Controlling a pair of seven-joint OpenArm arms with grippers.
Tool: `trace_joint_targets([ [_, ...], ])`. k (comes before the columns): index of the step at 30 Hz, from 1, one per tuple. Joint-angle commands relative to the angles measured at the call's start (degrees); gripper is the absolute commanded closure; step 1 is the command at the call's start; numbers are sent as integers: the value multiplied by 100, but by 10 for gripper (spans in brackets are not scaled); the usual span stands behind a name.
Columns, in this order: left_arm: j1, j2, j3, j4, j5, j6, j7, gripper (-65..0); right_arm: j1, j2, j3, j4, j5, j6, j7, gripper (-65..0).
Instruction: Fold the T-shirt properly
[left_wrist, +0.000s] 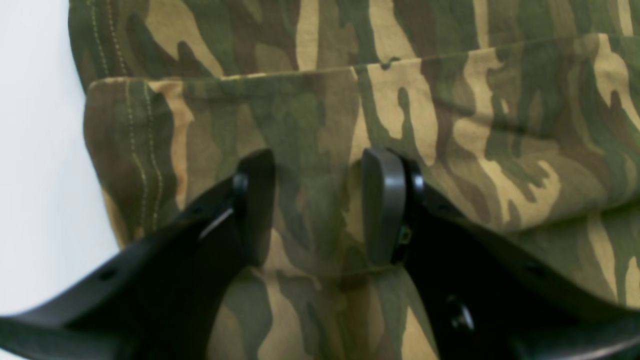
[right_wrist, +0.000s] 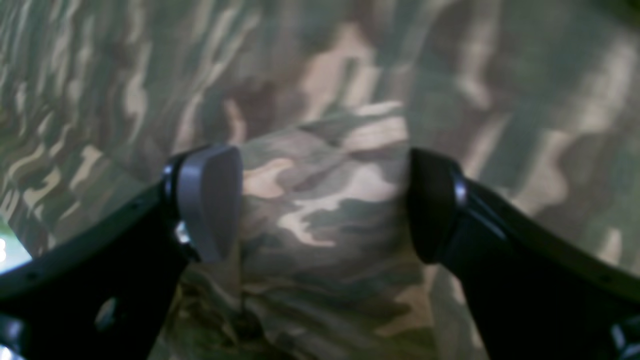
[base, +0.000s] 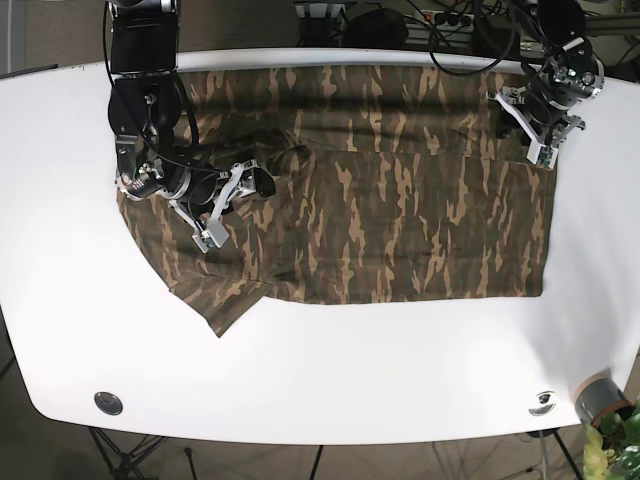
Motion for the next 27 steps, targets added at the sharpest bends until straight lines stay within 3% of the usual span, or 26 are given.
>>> trace_joint_targets([
  [1,-8,-72,-20,63,-7,-3,-59,-262,78,-55,55,86,36,25,117,-466],
  [7,-17,-72,-20,63,-7,-3,-59,-262,34,-64,46,86,27,16,117,-447],
  [10,-17,-72,-20,63,-7,-3,-59,-262,34,-73,73,86,27,16,117,-331],
  [14,-17,-72,-20,63,-7,-3,-59,-262,69,-73,73,86,27,16,117,-89],
  [16,-17,-72,-20,63,-7,-3,-59,-262,78,-73,73,86,27,7,117,-16],
  [27,-17,-72,-11,63,-7,-3,-59,-262,289,-29,319,139,71,34,117,-22],
])
